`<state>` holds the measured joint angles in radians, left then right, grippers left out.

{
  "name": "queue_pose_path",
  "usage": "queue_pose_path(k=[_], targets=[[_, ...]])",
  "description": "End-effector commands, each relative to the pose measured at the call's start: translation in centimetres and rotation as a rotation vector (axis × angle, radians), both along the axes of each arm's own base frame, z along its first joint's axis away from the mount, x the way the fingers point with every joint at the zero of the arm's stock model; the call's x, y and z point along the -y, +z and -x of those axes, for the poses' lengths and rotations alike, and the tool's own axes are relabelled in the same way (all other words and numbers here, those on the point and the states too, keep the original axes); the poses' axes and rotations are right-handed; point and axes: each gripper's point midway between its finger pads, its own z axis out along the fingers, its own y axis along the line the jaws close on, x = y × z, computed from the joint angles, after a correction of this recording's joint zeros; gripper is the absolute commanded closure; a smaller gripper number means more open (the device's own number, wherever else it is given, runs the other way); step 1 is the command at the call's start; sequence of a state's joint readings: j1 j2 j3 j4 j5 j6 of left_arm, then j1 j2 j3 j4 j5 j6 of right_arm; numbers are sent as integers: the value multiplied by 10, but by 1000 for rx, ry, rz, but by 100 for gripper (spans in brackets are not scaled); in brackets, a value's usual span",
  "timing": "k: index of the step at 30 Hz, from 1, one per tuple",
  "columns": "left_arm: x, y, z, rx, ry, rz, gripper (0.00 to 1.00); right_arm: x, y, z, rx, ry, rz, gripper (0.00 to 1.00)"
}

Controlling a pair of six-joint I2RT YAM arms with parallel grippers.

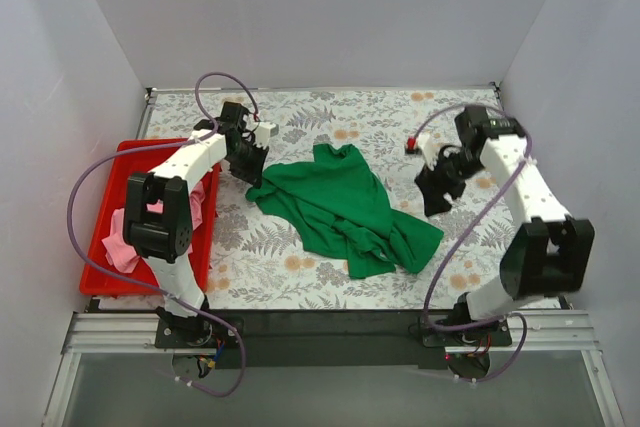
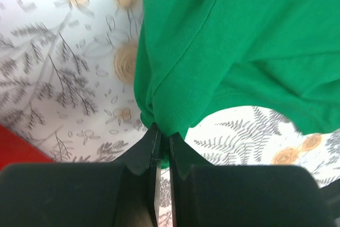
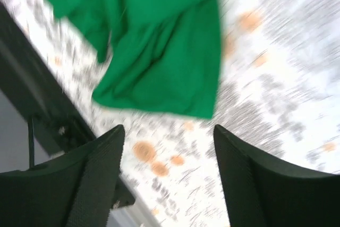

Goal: Fold and stack the t-shirts
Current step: Flatten the tshirt out

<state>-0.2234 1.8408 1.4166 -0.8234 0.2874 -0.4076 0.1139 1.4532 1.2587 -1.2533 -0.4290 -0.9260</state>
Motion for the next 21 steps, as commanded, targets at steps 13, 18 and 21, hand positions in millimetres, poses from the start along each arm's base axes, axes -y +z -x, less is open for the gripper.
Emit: queue_pose_path(k=[13,18,21], targets=[[-9,10,-8,36,31,-32,100,-145,-27,-213,-41,-268,-266,28],[-8,10,-7,31,39,-24,100,-158,-52,-221,-46,-264,-244,24],[-6,12,-10,32,43,-15,100,-158,-70,-224,-62,-277,-229,25]])
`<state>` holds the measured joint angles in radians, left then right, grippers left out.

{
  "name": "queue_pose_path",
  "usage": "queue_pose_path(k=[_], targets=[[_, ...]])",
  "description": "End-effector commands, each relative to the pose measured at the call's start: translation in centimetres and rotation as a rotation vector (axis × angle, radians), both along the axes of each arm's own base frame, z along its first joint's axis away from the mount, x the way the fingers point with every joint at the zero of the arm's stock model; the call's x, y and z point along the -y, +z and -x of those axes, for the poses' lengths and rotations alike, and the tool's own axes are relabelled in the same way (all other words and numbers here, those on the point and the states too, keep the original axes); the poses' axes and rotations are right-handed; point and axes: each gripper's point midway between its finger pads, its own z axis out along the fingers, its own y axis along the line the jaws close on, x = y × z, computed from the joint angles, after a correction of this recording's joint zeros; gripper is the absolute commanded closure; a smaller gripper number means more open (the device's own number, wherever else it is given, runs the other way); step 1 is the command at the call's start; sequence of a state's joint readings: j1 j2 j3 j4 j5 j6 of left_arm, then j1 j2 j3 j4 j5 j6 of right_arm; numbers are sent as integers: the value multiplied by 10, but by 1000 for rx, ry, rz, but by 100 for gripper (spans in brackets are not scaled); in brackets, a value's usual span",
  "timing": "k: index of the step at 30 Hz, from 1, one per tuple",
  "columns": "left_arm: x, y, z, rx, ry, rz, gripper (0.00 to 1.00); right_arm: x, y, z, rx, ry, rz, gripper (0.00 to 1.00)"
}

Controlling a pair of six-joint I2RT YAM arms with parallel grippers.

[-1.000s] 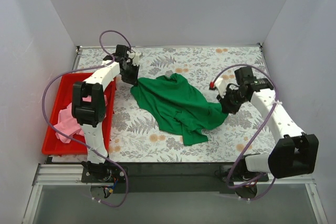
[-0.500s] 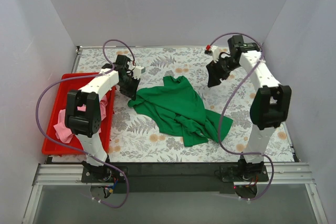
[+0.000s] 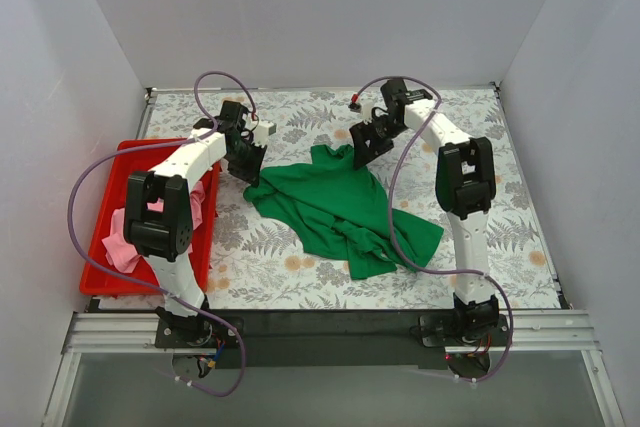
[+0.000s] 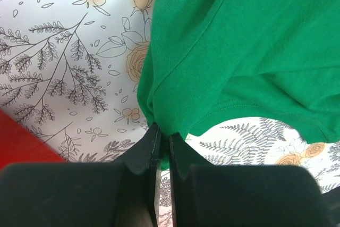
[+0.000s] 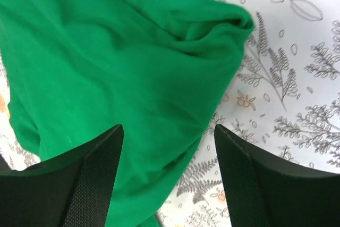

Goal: Fold and stack the t-shirts
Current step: Flatten the tshirt out

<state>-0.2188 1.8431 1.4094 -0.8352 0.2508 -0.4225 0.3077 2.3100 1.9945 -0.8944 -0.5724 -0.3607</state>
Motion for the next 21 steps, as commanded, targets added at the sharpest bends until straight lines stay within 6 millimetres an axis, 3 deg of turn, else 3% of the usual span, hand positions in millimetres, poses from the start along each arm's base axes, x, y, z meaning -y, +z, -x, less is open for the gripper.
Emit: queue_pose_path(k=[1,4,7,8,9,13,14,15,17,18,19,21], targets=[[3,19,-16,57,12,22,100,-4,-4,-20,30,-36,-12,27],[5,20,-19,53,17,30,100,-5,-15,-17,-14,-37,-31,48],[6,21,-21,56,19,34,100,-11,-8,-6,-42,-8,-102,64],[7,21,-21,55,19,36,100,-12,-2,-4,-50,3,-143,73],[7,21,-20,53,19,37,100,-10,4,1,-57,3,-153,97],[12,23,-21,53,18,62,100,23,38,7,-11,-40,-179,99],[13,25,-22,54,18,73,100,43,47,6,7,-78,-182,99],[15,26,-23,53,19,81,100,55,70,16,63,-80,-183,99],[21,29,-22,51,11,108,100,76,84,25,134,-93,-134,99],[23,29,-22,49,10,116,100,78,108,36,205,-79,-125,99],[26,29,-21,43,7,134,100,77,96,57,178,-53,-104,99],[30,27,-17,30,1,145,100,54,95,94,181,31,-75,99]])
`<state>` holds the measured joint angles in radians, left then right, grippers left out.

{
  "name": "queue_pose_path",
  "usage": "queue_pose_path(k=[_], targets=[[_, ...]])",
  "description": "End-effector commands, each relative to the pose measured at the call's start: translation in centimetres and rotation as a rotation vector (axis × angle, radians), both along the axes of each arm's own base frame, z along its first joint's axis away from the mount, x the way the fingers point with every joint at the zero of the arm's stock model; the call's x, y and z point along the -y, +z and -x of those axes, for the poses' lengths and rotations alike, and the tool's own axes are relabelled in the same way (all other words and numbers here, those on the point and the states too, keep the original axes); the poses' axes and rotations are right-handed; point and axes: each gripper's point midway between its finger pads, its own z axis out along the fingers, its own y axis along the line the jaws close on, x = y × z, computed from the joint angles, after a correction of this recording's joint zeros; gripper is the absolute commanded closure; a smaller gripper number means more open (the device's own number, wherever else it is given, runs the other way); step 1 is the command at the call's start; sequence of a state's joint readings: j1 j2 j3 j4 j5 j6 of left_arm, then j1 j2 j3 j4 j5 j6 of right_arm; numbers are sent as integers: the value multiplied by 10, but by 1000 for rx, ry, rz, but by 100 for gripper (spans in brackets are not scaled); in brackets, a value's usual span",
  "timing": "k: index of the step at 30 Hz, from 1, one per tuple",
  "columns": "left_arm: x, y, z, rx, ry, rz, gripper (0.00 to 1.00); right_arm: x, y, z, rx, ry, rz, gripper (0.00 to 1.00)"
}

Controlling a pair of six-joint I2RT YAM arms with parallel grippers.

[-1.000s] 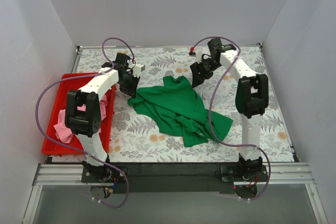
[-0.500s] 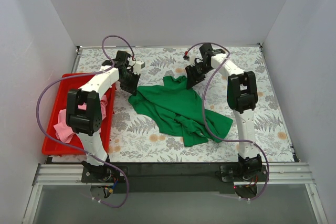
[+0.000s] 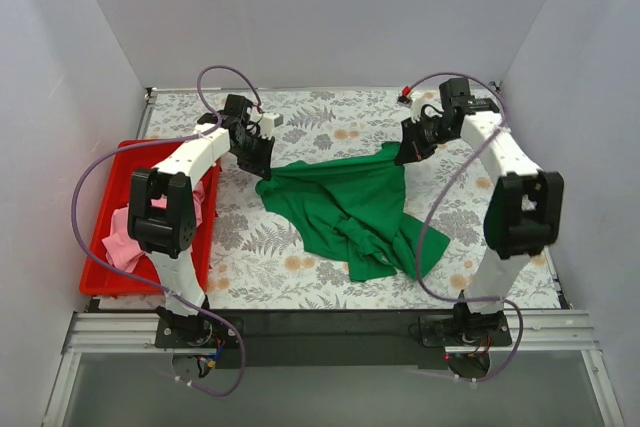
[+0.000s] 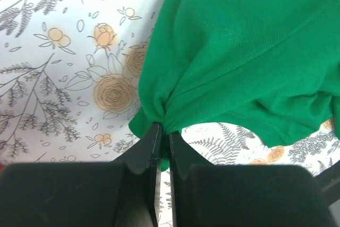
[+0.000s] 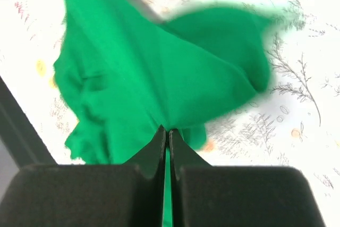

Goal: Fold and stack the t-shirts
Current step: Flatten the tshirt out

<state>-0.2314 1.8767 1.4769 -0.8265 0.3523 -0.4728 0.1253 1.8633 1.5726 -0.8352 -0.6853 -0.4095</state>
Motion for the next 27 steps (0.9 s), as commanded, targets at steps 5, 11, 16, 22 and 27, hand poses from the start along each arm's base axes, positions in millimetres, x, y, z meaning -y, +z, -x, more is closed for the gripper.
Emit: queue_pose_path(k=[5,11,16,22,27], targets=[[3,9,12,10,8,51,100,-96,-23,140,-56,358,96,90],[-9,0,26,-24,28,43,100,-73,24,111,28,271,-4,24],[-11,-6,25,-31,25,26,100,-25,28,123,144,302,89,29],[-10,-12,21,-49,23,20,100,15,0,120,267,388,262,50],[-10,-10,17,-56,27,17,100,19,-14,100,359,427,316,49]])
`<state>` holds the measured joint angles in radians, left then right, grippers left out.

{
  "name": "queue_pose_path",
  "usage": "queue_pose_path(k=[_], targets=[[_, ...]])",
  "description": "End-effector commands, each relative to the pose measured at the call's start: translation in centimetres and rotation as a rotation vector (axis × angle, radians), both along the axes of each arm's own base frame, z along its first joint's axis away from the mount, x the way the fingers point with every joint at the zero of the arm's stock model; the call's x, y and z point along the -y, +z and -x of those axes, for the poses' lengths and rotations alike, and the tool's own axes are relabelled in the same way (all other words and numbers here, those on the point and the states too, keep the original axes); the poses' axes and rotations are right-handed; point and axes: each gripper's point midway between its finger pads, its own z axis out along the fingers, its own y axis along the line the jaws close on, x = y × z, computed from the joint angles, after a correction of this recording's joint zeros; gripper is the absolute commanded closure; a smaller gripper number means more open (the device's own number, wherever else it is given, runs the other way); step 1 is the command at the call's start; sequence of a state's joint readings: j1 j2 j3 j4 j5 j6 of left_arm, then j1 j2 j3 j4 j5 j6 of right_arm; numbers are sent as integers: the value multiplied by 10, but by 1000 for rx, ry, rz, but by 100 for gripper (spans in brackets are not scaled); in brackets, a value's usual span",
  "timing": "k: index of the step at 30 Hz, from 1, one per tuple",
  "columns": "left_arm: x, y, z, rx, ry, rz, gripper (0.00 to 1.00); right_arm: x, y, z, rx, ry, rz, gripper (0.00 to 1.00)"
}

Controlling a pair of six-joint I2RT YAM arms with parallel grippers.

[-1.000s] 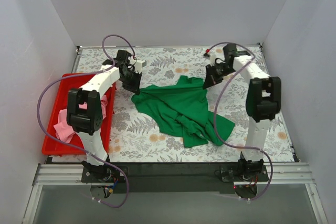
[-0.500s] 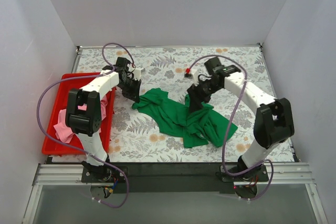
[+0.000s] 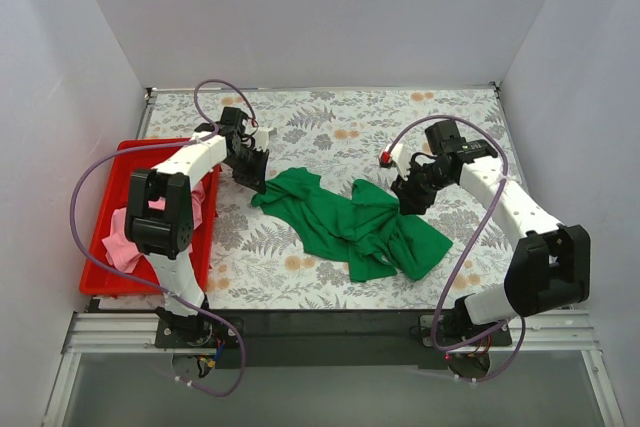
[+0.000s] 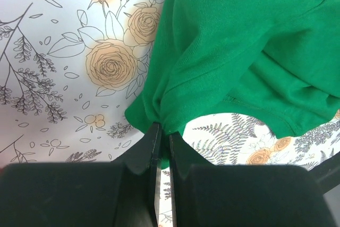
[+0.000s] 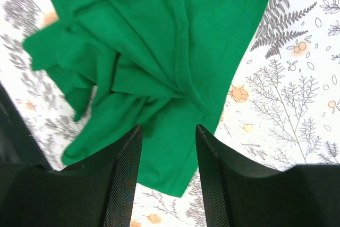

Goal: Fold and stack the t-shirts
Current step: Flatten the tshirt out

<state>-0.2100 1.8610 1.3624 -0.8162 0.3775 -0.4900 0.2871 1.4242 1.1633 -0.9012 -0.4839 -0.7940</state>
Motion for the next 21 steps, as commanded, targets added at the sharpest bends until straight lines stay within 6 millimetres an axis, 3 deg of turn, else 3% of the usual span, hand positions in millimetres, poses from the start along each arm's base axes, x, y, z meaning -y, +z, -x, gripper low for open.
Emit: queue_pose_path(k=[1,8,16,19,20,21], targets=[[0,15,-12,45,-2,8,100,10,-10,-23,129,57,64,49],[-2,14,-13,44,-4,-4,100,9,-27,-45,154,67,102,46],[-2,17,-16,51,-1,-10,100,2,-55,-53,119,83,126,47],[-3,19,-18,57,-2,-12,100,1,-54,-60,134,76,130,67],[-3,20,-18,59,1,-16,100,3,-52,-62,145,70,140,89],[-3,22,-21,68,2,-13,100,5,-49,-63,156,67,147,98]])
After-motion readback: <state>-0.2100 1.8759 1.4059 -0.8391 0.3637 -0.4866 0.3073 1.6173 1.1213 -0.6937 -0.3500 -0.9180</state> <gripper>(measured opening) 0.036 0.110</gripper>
